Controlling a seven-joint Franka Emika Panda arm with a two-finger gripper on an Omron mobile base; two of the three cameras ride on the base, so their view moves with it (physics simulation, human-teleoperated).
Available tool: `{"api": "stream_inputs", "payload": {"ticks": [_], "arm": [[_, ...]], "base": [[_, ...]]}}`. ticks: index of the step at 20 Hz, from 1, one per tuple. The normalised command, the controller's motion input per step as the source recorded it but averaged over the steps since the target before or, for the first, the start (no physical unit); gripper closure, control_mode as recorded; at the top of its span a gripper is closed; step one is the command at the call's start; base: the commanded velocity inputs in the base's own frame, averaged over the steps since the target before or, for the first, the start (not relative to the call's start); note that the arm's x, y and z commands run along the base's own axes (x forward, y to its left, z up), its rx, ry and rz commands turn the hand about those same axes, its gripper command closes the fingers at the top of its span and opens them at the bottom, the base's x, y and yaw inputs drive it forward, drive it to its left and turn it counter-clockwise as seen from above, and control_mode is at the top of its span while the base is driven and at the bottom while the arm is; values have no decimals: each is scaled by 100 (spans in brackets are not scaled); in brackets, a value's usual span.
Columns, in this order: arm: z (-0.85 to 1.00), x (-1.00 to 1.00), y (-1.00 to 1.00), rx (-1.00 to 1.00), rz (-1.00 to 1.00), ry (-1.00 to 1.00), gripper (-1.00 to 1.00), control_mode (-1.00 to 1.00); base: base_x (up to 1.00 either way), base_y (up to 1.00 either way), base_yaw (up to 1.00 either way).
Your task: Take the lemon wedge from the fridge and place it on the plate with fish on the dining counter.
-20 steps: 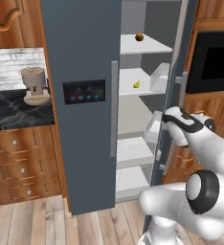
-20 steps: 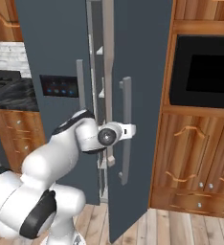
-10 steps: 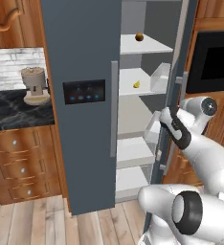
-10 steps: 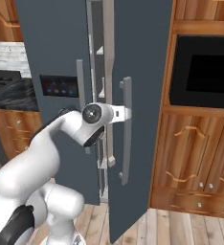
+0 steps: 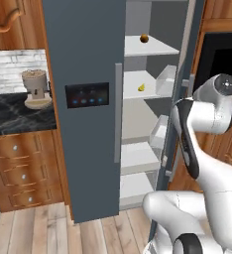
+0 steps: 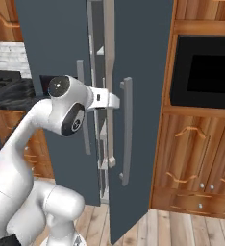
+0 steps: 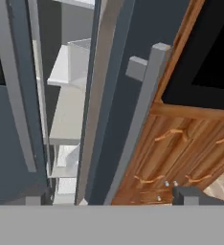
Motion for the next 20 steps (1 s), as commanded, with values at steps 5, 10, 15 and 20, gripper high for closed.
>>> {"api": "stream_inputs", "payload": {"ticks": [5, 10, 15, 20], "arm": [[15, 3, 100, -20, -20, -7, -100, -100], [2, 3, 58, -2, -10, -5, -100, -100], [0, 45, 0, 0, -2, 0, -100, -100], [0, 70, 0, 0, -7, 0, -100, -100]], "base": [[0, 0, 0], [0, 0, 0], [0, 0, 0], [0, 0, 0]]}}
